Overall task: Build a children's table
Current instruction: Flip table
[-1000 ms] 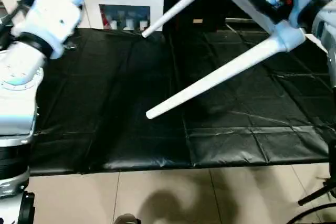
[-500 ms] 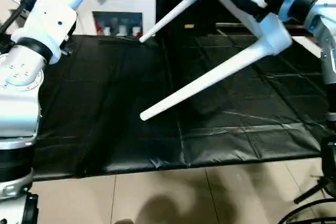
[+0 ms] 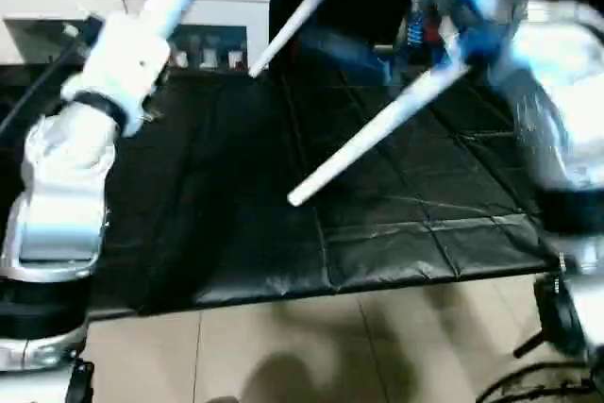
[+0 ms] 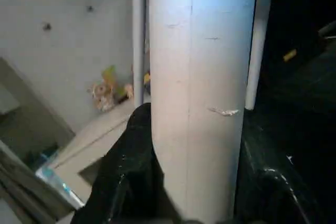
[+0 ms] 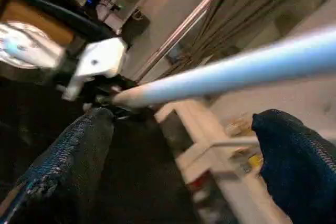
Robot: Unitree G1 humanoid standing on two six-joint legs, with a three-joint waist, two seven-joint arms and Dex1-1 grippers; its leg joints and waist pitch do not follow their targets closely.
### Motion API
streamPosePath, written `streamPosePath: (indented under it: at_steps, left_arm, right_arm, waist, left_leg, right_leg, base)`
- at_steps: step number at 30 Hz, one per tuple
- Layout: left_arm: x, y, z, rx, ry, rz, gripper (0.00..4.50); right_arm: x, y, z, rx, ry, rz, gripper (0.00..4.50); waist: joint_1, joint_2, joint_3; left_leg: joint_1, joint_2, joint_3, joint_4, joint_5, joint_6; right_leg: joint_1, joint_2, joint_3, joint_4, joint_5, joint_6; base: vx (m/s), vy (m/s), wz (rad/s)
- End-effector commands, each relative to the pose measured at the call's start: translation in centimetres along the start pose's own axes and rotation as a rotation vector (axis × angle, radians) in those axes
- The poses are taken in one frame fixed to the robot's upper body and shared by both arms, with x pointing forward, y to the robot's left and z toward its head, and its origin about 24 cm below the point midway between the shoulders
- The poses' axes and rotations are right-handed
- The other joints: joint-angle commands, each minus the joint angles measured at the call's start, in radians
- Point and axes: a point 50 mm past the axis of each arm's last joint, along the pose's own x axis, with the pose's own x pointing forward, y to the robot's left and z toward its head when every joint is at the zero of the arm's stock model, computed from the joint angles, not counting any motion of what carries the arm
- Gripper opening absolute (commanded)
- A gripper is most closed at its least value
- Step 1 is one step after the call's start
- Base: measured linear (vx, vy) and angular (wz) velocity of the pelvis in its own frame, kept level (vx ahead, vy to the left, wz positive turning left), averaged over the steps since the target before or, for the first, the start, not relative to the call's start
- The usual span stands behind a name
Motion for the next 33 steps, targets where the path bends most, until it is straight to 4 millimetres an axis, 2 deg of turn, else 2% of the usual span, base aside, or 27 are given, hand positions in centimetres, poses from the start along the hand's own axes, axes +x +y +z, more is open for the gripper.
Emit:
streamPosePath:
  at_steps: [1, 2, 3, 4, 5, 6, 7, 8, 9, 10, 12, 14, 15, 17, 20, 21, 23, 24, 25, 26, 27, 28, 29, 30, 31, 32, 33]
  left_arm:
    - [0.3, -1.8, -1.6, -0.017, 0.074, -0.102, 1.51]
    - [0.3, -1.7, -1.6, -0.014, 0.074, -0.102, 1.51]
    - [0.3, -1.7, -1.7, -0.009, 0.074, -0.103, 1.51]
    - [0.3, -1.7, -1.8, -0.006, 0.073, -0.106, 1.51]
    - [0.3, -1.7, -1.8, -0.005, 0.072, -0.107, 1.51]
    - [0.3, -1.7, -1.9, -0.005, 0.072, -0.108, 1.51]
    - [0.3, -1.6, -1.9, -0.007, 0.071, -0.109, 1.50]
    - [0.3, -1.6, -2.0, -0.004, 0.071, -0.110, 1.50]
    - [0.3, -1.5, -2.1, 0.000, 0.070, -0.112, 1.50]
    - [0.3, -1.3, -2.2, 0.014, 0.064, -0.115, 1.50]
    - [0.4, -1.2, -2.1, 0.027, 0.056, -0.117, 1.50]
    - [0.5, -1.2, -2.1, 0.035, 0.045, -0.124, 1.50]
    - [0.5, -1.2, -2.1, 0.035, 0.040, -0.128, 1.50]
    - [0.6, -1.3, -2.1, 0.030, 0.034, -0.141, 1.50]
    - [0.6, -1.2, -2.5, 0.017, 0.045, -0.149, 1.50]
    - [0.5, -1.1, -2.7, 0.010, 0.051, -0.150, 1.50]
    - [0.5, -1.1, -2.7, 0.009, 0.052, -0.151, 1.50]
    - [0.5, -1.1, -3.1, 0.010, 0.063, -0.155, 1.50]
    - [0.3, -1.0, -3.4, 0.015, 0.073, -0.157, 1.50]
    - [0.2, -0.9, -3.6, 0.018, 0.081, -0.158, 1.50]
    - [0.1, -0.8, -3.8, 0.018, 0.088, -0.158, 1.50]
    - [0.1, -0.8, -3.9, 0.019, 0.091, -0.157, 1.50]
    - [0.0, -0.8, -4.0, 0.020, 0.094, -0.156, 1.50]
    - [0.0, -0.8, -4.0, 0.018, 0.097, -0.155, 1.50]
    - [-0.1, -0.8, -4.1, 0.017, 0.100, -0.156, 1.50]
    - [-0.1, -0.8, -4.3, 0.014, 0.105, -0.156, 1.50]
    - [-0.2, -0.9, -4.4, 0.010, 0.110, -0.157, 1.50]
  right_arm:
    - [-0.2, 1.5, -2.5, 0.134, 0.068, -0.020, 4.50]
    - [-0.3, 1.7, -3.3, 0.156, 0.089, -0.037, 4.50]
    - [-0.6, 2.3, -4.8, 0.203, 0.135, -0.076, 4.50]
    - [-1.2, 3.0, -6.6, 0.245, 0.197, -0.136, 4.50]
    - [-1.6, 3.3, -7.4, 0.261, 0.228, -0.168, 4.50]
    - [-2.0, 3.7, -8.4, 0.285, 0.256, -0.213, 4.50]
    - [-2.4, 4.2, -9.2, 0.319, 0.269, -0.252, 4.50]
    - [-2.7, 4.4, -9.7, 0.341, 0.273, -0.288, 4.50]
    - [-3.2, 4.9, -10.4, 0.376, 0.280, -0.343, 4.50]
    - [-3.9, 5.5, -11.1, 0.418, 0.272, -0.410, 4.50]
    - [-4.5, 5.6, -11.7, 0.435, 0.283, -0.485, 4.50]
    - [-4.9, 5.5, -12.2, 0.457, 0.272, -0.552, 4.50]
    - [-5.2, 5.3, -12.4, 0.472, 0.266, -0.606, 4.50]
    - [-5.7, 4.8, -12.6, 0.499, 0.236, -0.689, 4.50]
    - [-6.1, 3.8, -12.5, 0.543, 0.165, -0.805, 4.50]
    - [-6.4, 3.6, -12.7, 0.547, 0.170, -0.831, 4.50]
    - [-6.4, 3.6, -12.8, 0.548, 0.171, -0.835, 4.50]
    - [-6.8, 3.3, -13.2, 0.540, 0.198, -0.875, 4.50]
    - [-7.2, 3.0, -13.7, 0.543, 0.214, -0.915, 4.50]
    - [-7.5, 2.7, -14.0, 0.554, 0.217, -0.949, 4.50]
    - [-7.8, 2.3, -14.3, 0.567, 0.213, -0.979, 4.50]
    - [-7.8, 2.1, -14.3, 0.582, 0.196, -0.980, 4.50]
    - [-7.8, 1.9, -14.4, 0.594, 0.182, -0.979, 4.50]
    - [-7.8, 1.7, -14.4, 0.607, 0.169, -0.981, 4.50]
    - [-7.9, 1.3, -14.6, 0.615, 0.161, -0.985, 4.50]
    - [-7.7, 1.0, -14.7, 0.639, 0.134, -0.967, 4.50]
    - [-7.7, 0.7, -14.7, 0.642, 0.122, -0.961, 4.50]
  waist:
    - [-0.017, 0.029, -0.025]
    - [-0.013, 0.031, -0.029]
    - [-0.001, 0.041, -0.026]
    - [0.043, 0.049, -0.029]
    - [0.081, 0.023, -0.029]
    - [0.052, -0.035, -0.029]
    - [0.039, -0.041, -0.012]
    - [0.057, -0.023, -0.033]
    - [0.084, 0.006, -0.035]
    - [0.063, 0.016, -0.044]
    - [0.047, 0.029, -0.052]
    - [0.032, 0.024, -0.031]
    - [0.032, 0.040, -0.029]
    - [0.020, 0.033, -0.024]
    - [-0.004, 0.057, -0.028]
    - [0.000, 0.066, -0.028]
    - [0.003, 0.054, -0.022]
    - [-0.006, 0.023, -0.014]
    - [-0.022, 0.023, -0.016]
    - [-0.026, 0.040, -0.026]
    - [-0.031, 0.065, -0.020]
    - [0.014, 0.082, -0.033]
    - [0.020, 0.077, -0.027]
    - [-0.007, -0.002, -0.020]
    - [0.013, -0.009, -0.020]
    - [0.027, -0.011, -0.037]
    - [0.035, -0.005, -0.043]
  left_leg:
    - [0.049, 0.033, -0.036, -0.102, -0.780, -0.065]
    - [0.040, 0.043, -0.038, -0.119, -0.817, -0.065]
    - [0.001, 0.065, -0.035, -0.167, -0.893, -0.074]
    - [-0.062, 0.080, -0.010, -0.226, -0.959, -0.082]
    - [-0.030, 0.051, 0.039, -0.207, -0.835, -0.068]
    - [0.049, 0.018, 0.026, -0.082, -0.680, -0.072]
    - [0.096, -0.052, -0.023, 0.119, -0.242, -0.022]
    - [0.025, -0.053, -0.055, 0.090, -0.132, 0.003]
    - [0.019, -0.004, -0.053, -0.007, -0.185, -0.024]
    - [0.042, 0.004, -0.042, -0.054, -0.340, -0.063]
    - [0.029, 0.020, -0.042, -0.084, -0.416, -0.065]
    - [0.042, 0.012, -0.036, -0.089, -0.588, -0.056]
    - [0.052, 0.009, -0.038, -0.086, -0.626, -0.060]
    - [0.063, 0.003, -0.038, -0.078, -0.646, -0.046]
    - [0.049, 0.033, -0.054, -0.113, -0.719, -0.024]
    - [0.015, 0.063, -0.065, -0.153, -0.778, -0.025]
    - [0.026, 0.056, -0.055, -0.151, -0.788, -0.036]
    - [0.100, -0.022, -0.016, -0.047, -0.588, -0.040]
    - [0.062, -0.027, -0.016, -0.035, -0.473, -0.018]
    - [0.051, -0.014, -0.021, -0.045, -0.474, -0.011]
    - [-0.006, 0.042, -0.056, -0.108, -0.616, -0.003]
    - [-0.057, 0.101, -0.077, -0.186, -0.791, -0.006]
    - [-0.021, 0.099, -0.059, -0.198, -0.798, 0.015]
    - [0.042, 0.004, -0.037, -0.091, -0.616, -0.029]
    - [0.047, -0.038, -0.006, 0.018, -0.286, -0.020]
    - [-0.007, -0.028, -0.014, -0.010, -0.142, 0.006]
    - [-0.013, -0.023, -0.013, -0.034, -0.106, 0.003]
  right_leg:
    - [-0.009, -0.051, -0.003, -0.107, -0.607, -0.025]
    - [0.009, -0.046, -0.007, -0.091, -0.562, -0.028]
    - [0.044, -0.031, -0.006, -0.016, -0.458, -0.055]
    - [0.084, -0.019, 0.017, 0.123, -0.284, -0.075]
    - [0.037, -0.022, 0.072, 0.125, -0.443, -0.053]
    - [-0.054, -0.069, 0.096, -0.019, -0.772, -0.008]
    - [-0.134, -0.135, 0.124, -0.153, -1.165, -0.012]
    - [-0.025, -0.165, 0.161, -0.120, -1.059, -0.034]
    - [0.004, -0.140, 0.124, -0.076, -0.800, -0.050]
    - [-0.031, -0.046, 0.090, -0.023, -0.473, -0.077]
    - [-0.005, -0.041, 0.083, -0.012, -0.191, -0.135]
    - [-0.017, -0.048, 0.068, -0.060, -0.487, -0.091]
    - [-0.024, -0.053, 0.064, -0.073, -0.564, -0.071]
    - [-0.026, -0.056, 0.036, -0.111, -0.691, -0.013]
    - [0.028, -0.050, -0.008, -0.104, -0.552, -0.010]
    - [0.058, -0.053, 0.015, -0.038, -0.405, -0.044]
    - [0.038, -0.059, 0.032, -0.046, -0.444, -0.049]
    - [-0.043, -0.086, -0.003, -0.172, -0.829, 0.013]
    - [-0.006, -0.088, -0.047, -0.179, -0.873, 0.070]
    - [0.018, -0.088, -0.067, -0.176, -0.826, 0.083]
    - [0.072, -0.067, -0.078, -0.101, -0.670, 0.076]
    - [0.104, -0.058, 0.019, 0.105, -0.257, -0.021]
    - [0.060, -0.048, 0.051, 0.106, -0.181, -0.031]
    - [-0.006, -0.084, 0.065, -0.051, -0.607, -0.008]
    - [-0.044, -0.133, 0.073, -0.127, -0.982, 0.062]
    - [0.009, -0.135, 0.084, -0.097, -0.933, 0.071]
    - [0.012, -0.115, 0.076, -0.087, -0.851, 0.063]
  base:
    - [0.000, 0.000, 0.00]
    - [0.000, 0.000, 0.00]
    - [-0.077, 0.002, -0.01]
    - [-0.077, 0.002, -0.01]
    - [-0.080, -0.046, 0.15]
    - [0.074, -0.102, 0.12]
    - [0.074, -0.102, 0.12]
    - [0.154, -0.048, -0.24]
    - [0.055, 0.001, -0.13]
    - [0.055, 0.001, -0.13]
    - [0.000, 0.000, 0.00]
    - [0.000, 0.000, 0.00]
    - [0.000, 0.000, 0.00]
    - [0.000, 0.000, 0.00]
    - [0.000, 0.000, 0.00]
    - [0.000, 0.000, 0.00]
    - [0.000, 0.000, 0.00]
    - [0.000, 0.000, 0.00]
    - [0.000, 0.000, 0.00]
    - [0.072, -0.005, -0.29]
    - [0.078, -0.005, -0.21]
    - [0.078, -0.005, -0.21]
    - [0.043, -0.055, 0.15]
    - [0.057, -0.100, 0.09]
    - [0.057, -0.100, 0.09]
    - [0.062, -0.084, -0.19]
    - [0.068, -0.044, -0.14]
